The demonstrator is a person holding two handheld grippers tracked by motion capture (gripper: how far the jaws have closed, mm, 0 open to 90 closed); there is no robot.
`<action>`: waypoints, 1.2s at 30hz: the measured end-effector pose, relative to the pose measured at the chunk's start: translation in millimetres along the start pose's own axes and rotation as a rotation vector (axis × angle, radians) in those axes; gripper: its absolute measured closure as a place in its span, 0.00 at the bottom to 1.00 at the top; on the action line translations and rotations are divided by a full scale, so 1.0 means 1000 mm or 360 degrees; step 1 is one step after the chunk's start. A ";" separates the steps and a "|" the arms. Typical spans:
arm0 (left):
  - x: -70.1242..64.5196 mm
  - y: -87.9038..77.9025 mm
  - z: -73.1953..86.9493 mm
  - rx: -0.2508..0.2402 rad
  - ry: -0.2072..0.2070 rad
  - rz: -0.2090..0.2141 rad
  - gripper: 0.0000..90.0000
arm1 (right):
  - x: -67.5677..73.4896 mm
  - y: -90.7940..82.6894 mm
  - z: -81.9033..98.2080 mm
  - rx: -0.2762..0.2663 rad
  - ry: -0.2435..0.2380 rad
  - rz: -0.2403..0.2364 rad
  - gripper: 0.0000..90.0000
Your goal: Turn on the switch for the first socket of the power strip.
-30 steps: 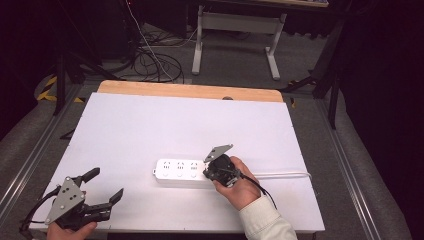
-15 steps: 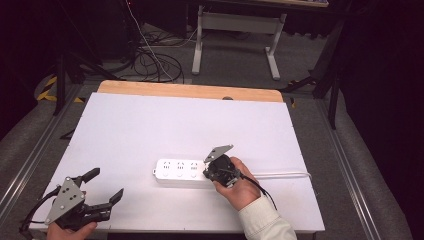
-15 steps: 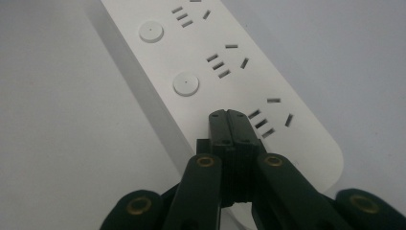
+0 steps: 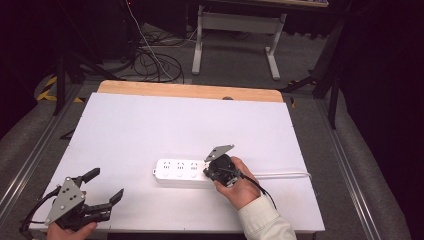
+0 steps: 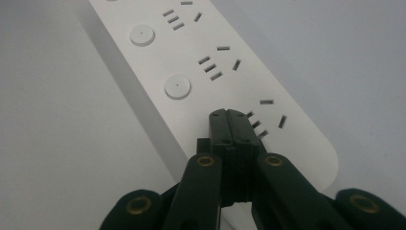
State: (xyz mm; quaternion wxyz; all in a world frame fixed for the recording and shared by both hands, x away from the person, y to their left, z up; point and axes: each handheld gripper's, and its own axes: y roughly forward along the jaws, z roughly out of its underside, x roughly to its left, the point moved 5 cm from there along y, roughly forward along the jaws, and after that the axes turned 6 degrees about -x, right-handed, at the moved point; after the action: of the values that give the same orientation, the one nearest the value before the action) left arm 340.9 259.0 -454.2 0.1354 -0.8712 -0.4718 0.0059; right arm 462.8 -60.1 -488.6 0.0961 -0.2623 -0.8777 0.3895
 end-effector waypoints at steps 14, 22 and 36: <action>0.001 0.001 0.000 0.0010 -0.0001 -0.0001 0.14 | -0.003 -0.022 -0.011 -0.0141 0.0005 0.0018 1.00; 0.000 0.001 0.000 0.0008 -0.0005 -0.0006 0.14 | 0.006 -0.037 -0.022 -0.0188 -0.0061 0.0016 1.00; 0.001 0.002 0.000 0.0008 -0.0008 -0.0005 0.14 | 0.011 -0.059 -0.035 -0.0306 -0.0132 0.0009 1.00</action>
State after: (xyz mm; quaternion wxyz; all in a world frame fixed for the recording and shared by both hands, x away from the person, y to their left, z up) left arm 342.5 258.8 -454.7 0.1366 -0.8701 -0.4735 0.0091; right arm 444.4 -64.6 -421.9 0.0330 -0.2565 -0.9134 0.3142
